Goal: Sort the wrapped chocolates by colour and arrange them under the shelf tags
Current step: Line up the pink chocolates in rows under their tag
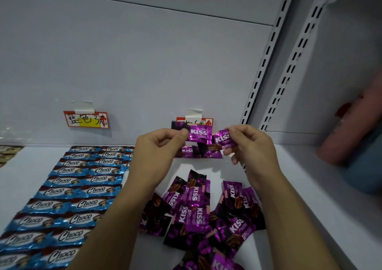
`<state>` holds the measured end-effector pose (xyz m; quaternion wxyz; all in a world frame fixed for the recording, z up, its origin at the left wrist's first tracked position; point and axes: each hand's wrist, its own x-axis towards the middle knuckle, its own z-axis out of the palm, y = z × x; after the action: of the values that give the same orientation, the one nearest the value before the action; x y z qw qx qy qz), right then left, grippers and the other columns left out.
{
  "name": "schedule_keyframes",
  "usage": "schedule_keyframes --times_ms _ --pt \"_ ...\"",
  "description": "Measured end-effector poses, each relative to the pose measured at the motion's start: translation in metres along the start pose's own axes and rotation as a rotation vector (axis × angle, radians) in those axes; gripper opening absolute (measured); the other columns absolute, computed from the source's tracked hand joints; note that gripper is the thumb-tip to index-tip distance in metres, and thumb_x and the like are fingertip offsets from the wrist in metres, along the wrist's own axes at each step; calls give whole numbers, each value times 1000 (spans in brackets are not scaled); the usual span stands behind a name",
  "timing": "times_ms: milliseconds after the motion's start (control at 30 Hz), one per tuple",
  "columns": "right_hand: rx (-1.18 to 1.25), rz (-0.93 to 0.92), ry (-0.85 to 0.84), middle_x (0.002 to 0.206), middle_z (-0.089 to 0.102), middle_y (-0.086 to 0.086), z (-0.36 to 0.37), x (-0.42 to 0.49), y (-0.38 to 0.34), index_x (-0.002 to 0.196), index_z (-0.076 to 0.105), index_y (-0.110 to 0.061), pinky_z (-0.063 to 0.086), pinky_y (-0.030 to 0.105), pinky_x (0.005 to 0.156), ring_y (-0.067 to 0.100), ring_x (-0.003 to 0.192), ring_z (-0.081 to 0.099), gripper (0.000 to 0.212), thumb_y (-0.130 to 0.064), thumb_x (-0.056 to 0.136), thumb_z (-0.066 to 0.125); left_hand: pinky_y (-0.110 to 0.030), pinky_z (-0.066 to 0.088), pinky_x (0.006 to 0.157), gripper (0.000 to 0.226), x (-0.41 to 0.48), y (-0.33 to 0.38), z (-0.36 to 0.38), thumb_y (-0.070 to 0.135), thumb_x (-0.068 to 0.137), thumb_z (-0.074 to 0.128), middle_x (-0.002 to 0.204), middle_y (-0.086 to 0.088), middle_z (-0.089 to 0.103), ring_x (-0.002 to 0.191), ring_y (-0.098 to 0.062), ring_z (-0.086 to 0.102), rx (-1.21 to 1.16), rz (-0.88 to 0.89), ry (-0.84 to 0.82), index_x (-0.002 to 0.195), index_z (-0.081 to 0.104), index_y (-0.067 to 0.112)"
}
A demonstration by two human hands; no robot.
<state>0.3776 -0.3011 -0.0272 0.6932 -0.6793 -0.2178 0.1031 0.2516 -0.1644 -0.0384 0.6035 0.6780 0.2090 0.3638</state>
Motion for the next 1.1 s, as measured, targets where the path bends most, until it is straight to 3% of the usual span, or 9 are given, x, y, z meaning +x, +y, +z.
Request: schedule_keyframes --times_ms 200,433,533,700,800,933,1100 --pt "65 -1 -35 75 69 10 0 1 0 94 65 -5 47 24 43 16 55 63 9 -12 93 59 -9 48 56 17 2 -3 1 4 85 68 74 1 74 73 -6 70 -117 -26 92 98 70 14" --pt "120 -18 -15 79 69 13 1 1 -2 103 66 -6 51 25 47 20 57 63 15 -1 91 58 -12 51 56 47 4 -2 0 2 85 67 75 3 74 77 -8 71 -239 -106 103 119 50 31" --pt "90 -24 -32 81 69 14 3 0 -2 105 68 -9 52 26 49 19 58 63 19 -1 92 57 -17 53 61 27 7 -5 0 0 84 67 79 1 74 76 -12 70 -249 -143 92 108 62 13" --pt "109 15 -45 73 68 10 5 -1 -4 98 68 -6 52 26 48 17 55 62 15 -2 93 55 -30 55 70 3 9 -8 2 7 88 64 81 -6 71 78 -17 65 -342 -200 98 89 65 8" --pt "158 73 -89 66 67 9 6 -2 -6 94 63 -2 50 24 45 17 51 60 14 -2 96 49 -32 59 67 7 8 -4 6 11 94 56 84 -7 71 75 -13 69 -434 -232 134 89 61 8" --pt "175 94 -135 64 65 10 8 -3 -7 99 61 -2 49 25 43 17 49 58 13 -2 96 48 -40 60 62 16 4 2 13 17 101 45 95 -15 68 74 -22 72 -540 -316 108 106 52 4" --pt "229 105 -152 72 68 9 7 -2 -6 104 66 -8 51 25 47 17 54 60 20 -1 95 50 -27 55 47 30 2 2 12 21 102 39 100 -15 72 75 -21 72 -581 -370 2 120 52 1"
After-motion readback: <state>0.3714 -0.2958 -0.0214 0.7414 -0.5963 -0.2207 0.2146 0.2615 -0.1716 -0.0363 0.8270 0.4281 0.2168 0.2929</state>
